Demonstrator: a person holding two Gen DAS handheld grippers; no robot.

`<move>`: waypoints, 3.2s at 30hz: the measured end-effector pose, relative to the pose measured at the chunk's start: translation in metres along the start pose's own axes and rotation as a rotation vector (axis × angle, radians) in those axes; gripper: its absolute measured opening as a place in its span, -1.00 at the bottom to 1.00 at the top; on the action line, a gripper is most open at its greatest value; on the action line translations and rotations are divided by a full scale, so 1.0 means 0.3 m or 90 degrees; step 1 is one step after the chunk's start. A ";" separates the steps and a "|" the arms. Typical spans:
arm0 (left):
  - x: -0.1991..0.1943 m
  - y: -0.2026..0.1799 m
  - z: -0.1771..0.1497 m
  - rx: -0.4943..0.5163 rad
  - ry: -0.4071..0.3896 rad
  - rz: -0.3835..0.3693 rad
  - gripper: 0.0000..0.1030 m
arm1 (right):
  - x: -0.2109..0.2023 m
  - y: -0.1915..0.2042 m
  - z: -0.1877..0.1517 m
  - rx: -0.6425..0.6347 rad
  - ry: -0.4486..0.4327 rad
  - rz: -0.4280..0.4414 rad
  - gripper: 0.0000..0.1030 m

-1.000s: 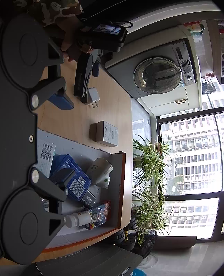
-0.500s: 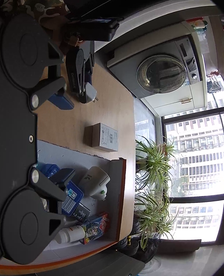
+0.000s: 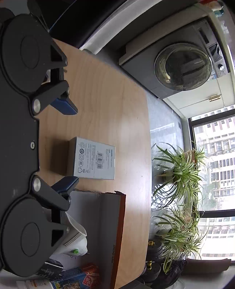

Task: Organize rigid objects
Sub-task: 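Grasp white square charger with left gripper while right gripper grasps white box, then carry white charger in left gripper and white box in right gripper to tray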

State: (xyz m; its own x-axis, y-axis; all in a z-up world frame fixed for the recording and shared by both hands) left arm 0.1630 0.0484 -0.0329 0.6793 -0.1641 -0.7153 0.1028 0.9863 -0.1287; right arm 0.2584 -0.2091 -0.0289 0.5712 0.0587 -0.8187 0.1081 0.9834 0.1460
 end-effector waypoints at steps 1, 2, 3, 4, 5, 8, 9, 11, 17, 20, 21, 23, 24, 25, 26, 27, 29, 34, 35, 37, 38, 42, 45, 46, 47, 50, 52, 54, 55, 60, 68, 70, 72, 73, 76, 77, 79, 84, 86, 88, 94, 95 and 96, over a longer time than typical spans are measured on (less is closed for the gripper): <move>-0.004 0.006 0.003 -0.007 0.000 0.003 -0.18 | 0.025 -0.001 0.012 0.003 0.005 -0.012 0.72; -0.006 0.013 0.005 -0.014 0.000 0.004 -0.18 | 0.057 -0.005 0.026 0.010 0.007 -0.021 0.72; -0.008 0.020 0.007 -0.021 -0.001 0.005 -0.18 | 0.079 -0.010 0.036 0.014 0.009 -0.027 0.72; -0.008 0.023 0.008 -0.022 0.000 0.011 -0.18 | 0.098 -0.013 0.044 0.016 0.013 -0.034 0.72; -0.006 0.023 0.010 -0.022 0.000 0.018 -0.18 | 0.126 -0.014 0.053 0.017 0.021 -0.044 0.72; 0.001 0.024 0.014 -0.029 0.004 0.018 -0.18 | 0.147 -0.007 0.054 0.001 0.013 -0.064 0.59; 0.001 0.023 0.014 -0.031 0.004 0.018 -0.18 | 0.134 -0.003 0.049 -0.003 0.005 -0.063 0.38; -0.003 0.017 0.015 -0.030 0.002 0.022 -0.18 | 0.101 0.001 0.036 -0.007 -0.011 -0.045 0.38; -0.041 -0.002 0.018 -0.036 -0.010 0.027 -0.18 | -0.055 0.034 -0.070 -0.038 -0.044 -0.014 0.38; -0.077 -0.023 0.019 -0.040 -0.020 0.031 -0.18 | -0.157 0.044 -0.139 -0.044 -0.065 -0.006 0.38; -0.090 -0.030 0.018 -0.040 -0.021 0.033 -0.18 | -0.192 0.046 -0.163 -0.048 -0.074 -0.007 0.38; -0.117 -0.049 0.015 -0.037 -0.028 0.037 -0.18 | -0.258 0.048 -0.210 -0.052 -0.090 -0.012 0.37; -0.134 -0.059 0.011 -0.037 -0.032 0.037 -0.18 | -0.282 0.047 -0.229 -0.055 -0.094 -0.012 0.38; -0.146 -0.068 0.008 -0.036 -0.034 0.038 -0.18 | -0.312 0.044 -0.252 -0.056 -0.100 -0.015 0.38; -0.158 -0.076 0.005 -0.035 -0.036 0.040 -0.18 | -0.338 0.039 -0.273 -0.055 -0.107 -0.020 0.37; -0.170 -0.084 0.001 -0.034 -0.038 0.042 -0.18 | -0.362 0.032 -0.292 -0.052 -0.113 -0.022 0.38; -0.191 -0.101 -0.009 -0.035 -0.040 0.044 -0.18 | -0.399 0.019 -0.325 -0.040 -0.120 -0.023 0.37; -0.243 -0.138 -0.032 -0.038 -0.047 0.047 -0.18 | -0.468 -0.009 -0.398 -0.024 -0.134 -0.020 0.38; -0.252 -0.144 -0.037 -0.037 -0.049 0.048 -0.18 | -0.483 -0.016 -0.412 -0.021 -0.137 -0.017 0.37; -0.265 -0.155 -0.044 -0.034 -0.052 0.049 -0.18 | -0.504 -0.025 -0.435 -0.019 -0.142 -0.015 0.37; -0.271 -0.159 -0.047 -0.034 -0.053 0.048 -0.18 | -0.516 -0.027 -0.447 -0.018 -0.144 -0.014 0.38; -0.293 -0.186 -0.066 -0.027 -0.057 0.050 -0.18 | -0.551 -0.029 -0.480 -0.023 -0.157 -0.016 0.37; -0.312 -0.216 -0.083 -0.023 -0.060 0.047 -0.18 | -0.564 -0.040 -0.500 -0.016 -0.160 -0.010 0.37; -0.316 -0.223 -0.086 -0.021 -0.062 0.047 -0.18 | -0.569 -0.044 -0.507 -0.015 -0.162 -0.010 0.37; -0.320 -0.230 -0.090 -0.018 -0.064 0.046 -0.18 | -0.576 -0.047 -0.518 -0.017 -0.165 -0.012 0.38; -0.324 -0.249 -0.100 -0.013 -0.063 0.040 -0.18 | -0.592 -0.058 -0.535 -0.013 -0.170 -0.011 0.37; -0.326 -0.261 -0.110 -0.008 -0.062 0.039 -0.18 | -0.602 -0.067 -0.550 -0.010 -0.173 -0.014 0.38; -0.328 -0.276 -0.117 -0.006 -0.060 0.035 -0.18 | -0.615 -0.087 -0.565 -0.001 -0.177 -0.016 0.37; -0.333 -0.288 -0.126 -0.004 -0.059 0.034 -0.18 | -0.620 -0.095 -0.569 0.003 -0.178 -0.018 0.37; -0.341 -0.340 -0.142 0.013 -0.059 0.019 -0.18 | -0.653 -0.143 -0.595 0.018 -0.191 -0.035 0.38; -0.336 -0.434 -0.148 0.038 -0.056 -0.012 -0.18 | -0.693 -0.256 -0.630 0.060 -0.204 -0.068 0.37; -0.330 -0.465 -0.150 0.048 -0.054 -0.019 -0.18 | -0.701 -0.286 -0.638 0.073 -0.205 -0.077 0.37; -0.325 -0.492 -0.148 0.055 -0.052 -0.029 -0.18 | -0.710 -0.321 -0.649 0.084 -0.206 -0.085 0.37; -0.324 -0.506 -0.147 0.058 -0.052 -0.035 -0.18 | -0.715 -0.335 -0.651 0.089 -0.207 -0.090 0.38; -0.316 -0.550 -0.140 0.069 -0.049 -0.049 -0.18 | -0.725 -0.366 -0.652 0.097 -0.209 -0.101 0.38; -0.314 -0.562 -0.138 0.073 -0.049 -0.053 -0.18 | -0.729 -0.377 -0.653 0.101 -0.211 -0.105 0.38; -0.308 -0.592 -0.132 0.082 -0.049 -0.061 -0.18 | -0.735 -0.394 -0.650 0.105 -0.214 -0.111 0.37; -0.289 -0.649 -0.117 0.096 -0.046 -0.077 -0.18 | -0.741 -0.437 -0.647 0.117 -0.217 -0.123 0.38; -0.280 -0.666 -0.116 0.100 -0.043 -0.084 -0.18 | -0.738 -0.446 -0.640 0.119 -0.216 -0.124 0.38; -0.270 -0.679 -0.118 0.103 -0.040 -0.087 -0.18 | -0.736 -0.456 -0.637 0.118 -0.215 -0.125 0.38; -0.246 -0.700 -0.138 0.109 -0.021 -0.090 -0.18 | -0.716 -0.467 -0.623 0.116 -0.207 -0.124 0.38; -0.242 -0.704 -0.141 0.112 -0.019 -0.090 -0.18 | -0.713 -0.467 -0.621 0.114 -0.206 -0.124 0.38; -0.238 -0.708 -0.144 0.113 -0.016 -0.093 -0.18 | -0.709 -0.468 -0.618 0.113 -0.203 -0.123 0.38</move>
State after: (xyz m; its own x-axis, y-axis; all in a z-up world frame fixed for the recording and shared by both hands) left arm 0.0613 -0.1498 0.0158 0.6653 -0.3072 -0.6805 0.3264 0.9394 -0.1049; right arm -0.0290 -0.3278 0.0217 0.7475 -0.2081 -0.6308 0.3607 0.9246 0.1223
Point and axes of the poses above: each gripper's, at about its wrist camera, not at the fingertips, and x roughly the way its jaws point, y to its left, z to its top, the point moved 1 cm from there along x, roughly the way its jaws point, and after that the axes turned 3 degrees about y, right-handed, at the moved point
